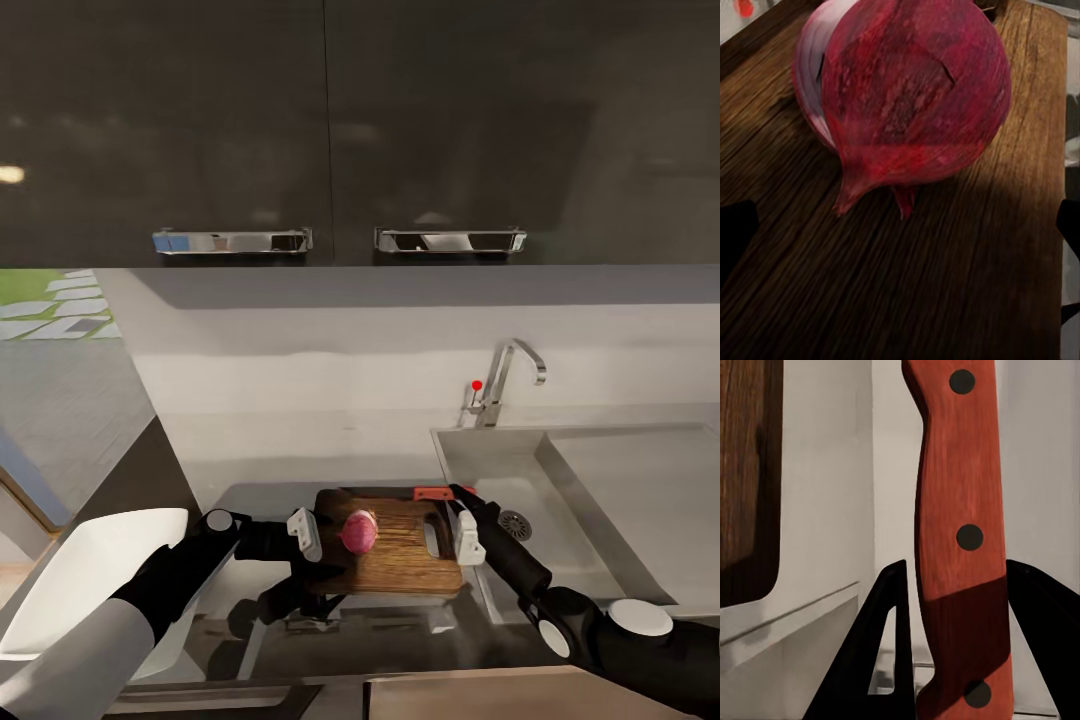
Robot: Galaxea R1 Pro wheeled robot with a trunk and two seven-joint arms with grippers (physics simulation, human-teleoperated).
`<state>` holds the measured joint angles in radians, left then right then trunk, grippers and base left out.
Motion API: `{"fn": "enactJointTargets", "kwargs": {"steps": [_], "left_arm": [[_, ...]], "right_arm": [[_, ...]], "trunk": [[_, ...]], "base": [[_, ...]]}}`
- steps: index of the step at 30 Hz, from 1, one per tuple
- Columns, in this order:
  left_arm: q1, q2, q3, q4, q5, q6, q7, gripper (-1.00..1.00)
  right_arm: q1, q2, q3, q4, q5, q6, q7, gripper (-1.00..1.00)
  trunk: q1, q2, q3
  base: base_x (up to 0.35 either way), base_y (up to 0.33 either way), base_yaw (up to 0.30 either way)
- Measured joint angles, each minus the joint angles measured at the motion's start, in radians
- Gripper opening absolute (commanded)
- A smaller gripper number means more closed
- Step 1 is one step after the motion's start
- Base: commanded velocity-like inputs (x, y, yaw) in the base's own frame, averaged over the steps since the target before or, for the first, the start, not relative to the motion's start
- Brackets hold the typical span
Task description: In the kitchen, take the Vidalia onion out of the sink, dice it on the chopping board with the paring knife, put the diced onion into the bowl on the countertop, then place both the paring knife and the chopping board into the sink.
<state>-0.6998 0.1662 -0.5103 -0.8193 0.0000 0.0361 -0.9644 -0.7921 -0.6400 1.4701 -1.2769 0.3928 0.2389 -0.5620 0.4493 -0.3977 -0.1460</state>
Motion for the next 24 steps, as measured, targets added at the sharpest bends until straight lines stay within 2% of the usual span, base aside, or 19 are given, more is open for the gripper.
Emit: {"fn": "enactJointTargets", "kwargs": {"steps": [6, 12, 24], "left_arm": [[0.0, -0.001, 0.0, 0.0, 0.0, 0.0, 0.001, 1.0], [0.0, -0.002, 0.0, 0.0, 0.0, 0.0, 0.0, 1.0], [0.0, -0.004, -0.002, 0.001, 0.0, 0.0, 0.001, 1.0]], "right_arm": [[0.0, -0.002, 0.0, 0.0, 0.0, -0.001, -0.002, -1.0], [0.0, -0.016, 0.002, 0.0, 0.0, -0.006, -0.011, -1.0], [0.0, -0.018, 0.011, 0.0, 0.0, -0.006, -0.019, -1.0]], "trunk": [[0.0, 0.0, 0.0], [0.0, 0.0, 0.0], [0.0, 0.0, 0.0]], "base": [[0.0, 0.0, 0.0], [0.0, 0.0, 0.0], [0.0, 0.0, 0.0]]}}
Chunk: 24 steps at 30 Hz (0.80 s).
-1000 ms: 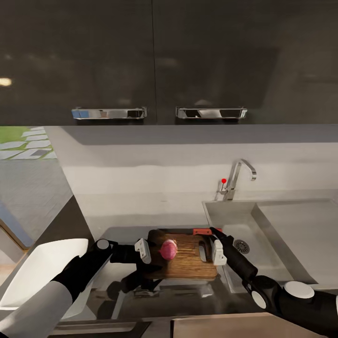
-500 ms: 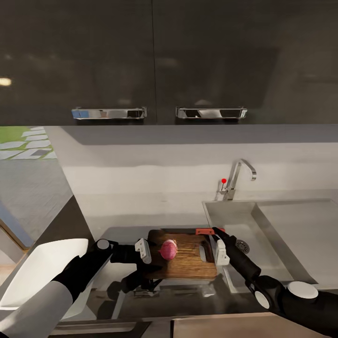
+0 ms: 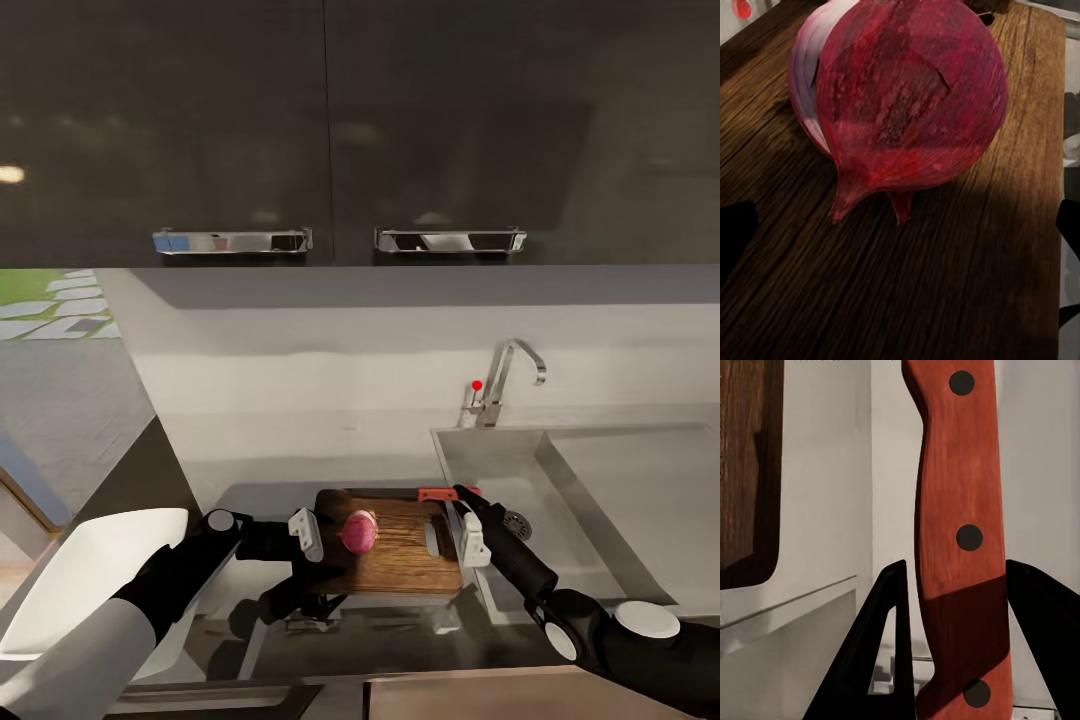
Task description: In the kitchen, take the Vidalia onion out of the sink, dice it on the chopping board with the paring knife, put the diced onion into the bowl on the countertop, then place both the paring knife and the chopping board into the sink.
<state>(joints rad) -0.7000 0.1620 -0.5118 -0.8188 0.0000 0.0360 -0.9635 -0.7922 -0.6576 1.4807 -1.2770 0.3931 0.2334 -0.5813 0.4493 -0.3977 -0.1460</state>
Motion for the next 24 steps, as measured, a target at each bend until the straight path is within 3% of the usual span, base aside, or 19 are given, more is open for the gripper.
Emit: {"fn": "enactJointTargets", "kwargs": {"steps": [24], "left_arm": [[0.0, 0.0, 0.002, 0.001, 0.0, 0.0, 0.0, 1.0]], "right_arm": [[0.0, 0.001, 0.003, 0.0, 0.002, 0.002, 0.0, -1.0]], "trunk": [[0.0, 0.0, 0.0]], "base": [[0.0, 0.0, 0.0]]}}
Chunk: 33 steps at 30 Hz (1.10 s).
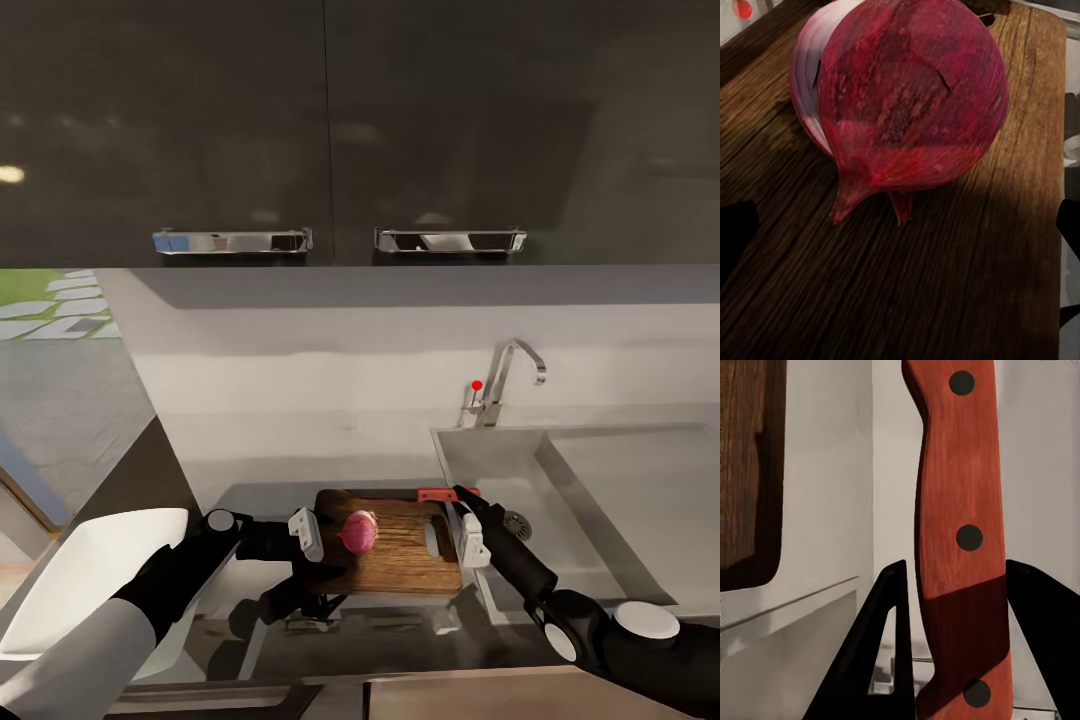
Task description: In the kitchen, take the Vidalia onion out of the sink, dice it on the chopping board with the paring knife, put the diced onion into the bowl on the countertop, then place both the paring knife and the chopping board into the sink.
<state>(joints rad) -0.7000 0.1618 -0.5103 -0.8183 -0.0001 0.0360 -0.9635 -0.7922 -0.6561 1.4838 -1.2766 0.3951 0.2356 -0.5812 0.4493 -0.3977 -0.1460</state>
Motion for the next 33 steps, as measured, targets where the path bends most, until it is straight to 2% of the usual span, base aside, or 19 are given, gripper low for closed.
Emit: {"fn": "enactJointTargets", "kwargs": {"steps": [7, 23, 30, 31, 32, 33], "left_arm": [[0.0, 0.0, 0.0, 0.0, 0.0, 0.0, 0.0, 1.0], [0.0, 0.0, 0.0, 0.0, 0.0, 0.0, 0.0, 1.0], [0.0, 0.0, 0.0, 0.0, 0.0, 0.0, 0.0, 1.0], [0.0, 0.0, 0.0, 0.001, 0.0, 0.0, 0.0, 1.0], [0.0, 0.0, 0.0, 0.001, 0.0, 0.0, 0.0, 1.0], [0.0, 0.0, 0.0, 0.0, 0.0, 0.0, 0.0, 1.0]], "right_arm": [[0.0, 0.0, 0.05, 0.001, 0.001, 0.003, -0.001, -1.0], [0.0, 0.0, 0.085, 0.004, 0.001, 0.01, -0.001, -1.0], [0.0, 0.0, 0.087, 0.044, 0.004, 0.01, -0.001, -1.0], [-0.001, 0.0, -0.003, 0.039, 0.005, -0.004, -0.001, -1.0], [-0.001, 0.0, -0.049, 0.032, 0.004, -0.026, 0.0, -1.0], [0.0, 0.0, -0.061, 0.03, 0.003, -0.037, 0.001, -1.0]], "trunk": [[0.0, 0.0, 0.0], [0.0, 0.0, 0.0], [0.0, 0.0, 0.0], [0.0, 0.0, 0.0], [0.0, 0.0, 0.0], [0.0, 0.0, 0.0]], "base": [[0.0, 0.0, 0.0], [0.0, 0.0, 0.0], [0.0, 0.0, 0.0], [0.0, 0.0, 0.0], [0.0, 0.0, 0.0], [0.0, 0.0, 0.0]]}}
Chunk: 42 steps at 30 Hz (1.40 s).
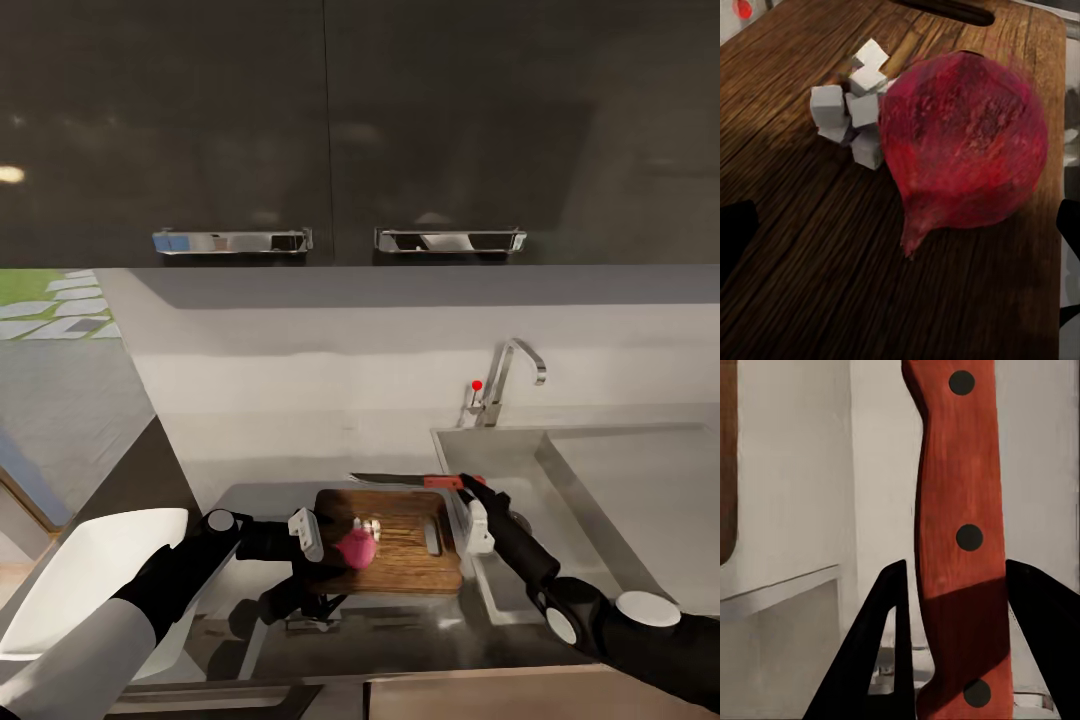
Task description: In the kitchen, take the Vidalia onion out of the sink, dice it on the chopping board with the paring knife, put the diced onion into the bowl on the countertop, then place both the paring knife and the chopping board into the sink.
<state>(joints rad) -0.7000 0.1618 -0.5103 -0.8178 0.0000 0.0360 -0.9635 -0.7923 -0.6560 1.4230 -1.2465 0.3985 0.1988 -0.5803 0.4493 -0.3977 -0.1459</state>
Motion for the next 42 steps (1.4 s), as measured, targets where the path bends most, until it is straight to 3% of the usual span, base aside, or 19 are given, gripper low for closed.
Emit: {"fn": "enactJointTargets", "kwargs": {"steps": [12, 21, 24, 27, 29, 42], "left_arm": [[0.0, 0.0, 0.0, 0.0, 0.0, 0.0, 0.001, 1.0], [0.0, 0.0, -0.002, -0.001, 0.0, 0.0, 0.001, 1.0], [0.0, 0.0, -0.004, -0.001, 0.0, 0.0, -0.001, 1.0], [0.0, 0.0, -0.004, -0.001, 0.0, 0.0, -0.001, 1.0], [0.0, 0.0, -0.005, -0.002, 0.0, 0.0, -0.001, 1.0], [0.0, -0.001, -0.005, -0.002, 0.0, 0.0, -0.002, 1.0]], "right_arm": [[0.0, 0.0, -0.032, -0.003, -0.001, -0.021, 0.001, -1.0], [0.0, 0.0, -0.016, -0.009, 0.0, -0.021, -0.003, -1.0], [0.0, 0.0, 0.03, -0.011, 0.001, -0.02, -0.015, -1.0], [0.0, 0.0, 0.112, -0.012, 0.003, -0.018, -0.083, -1.0], [0.0, 0.0, 0.141, -0.012, 0.004, -0.016, -0.106, -1.0], [0.0, 0.0, 0.204, -0.012, 0.006, -0.019, -0.15, -1.0]], "trunk": [[0.0, 0.0, 0.0], [0.0, 0.0, 0.0], [0.0, 0.0, 0.0], [0.0, 0.0, 0.0], [0.0, 0.0, 0.0], [0.0, 0.0, 0.0]], "base": [[0.0, 0.0, 0.0], [0.0, 0.0, 0.0], [0.0, 0.0, 0.0], [0.0, 0.0, 0.0], [0.0, 0.0, 0.0], [0.0, 0.0, 0.0]]}}
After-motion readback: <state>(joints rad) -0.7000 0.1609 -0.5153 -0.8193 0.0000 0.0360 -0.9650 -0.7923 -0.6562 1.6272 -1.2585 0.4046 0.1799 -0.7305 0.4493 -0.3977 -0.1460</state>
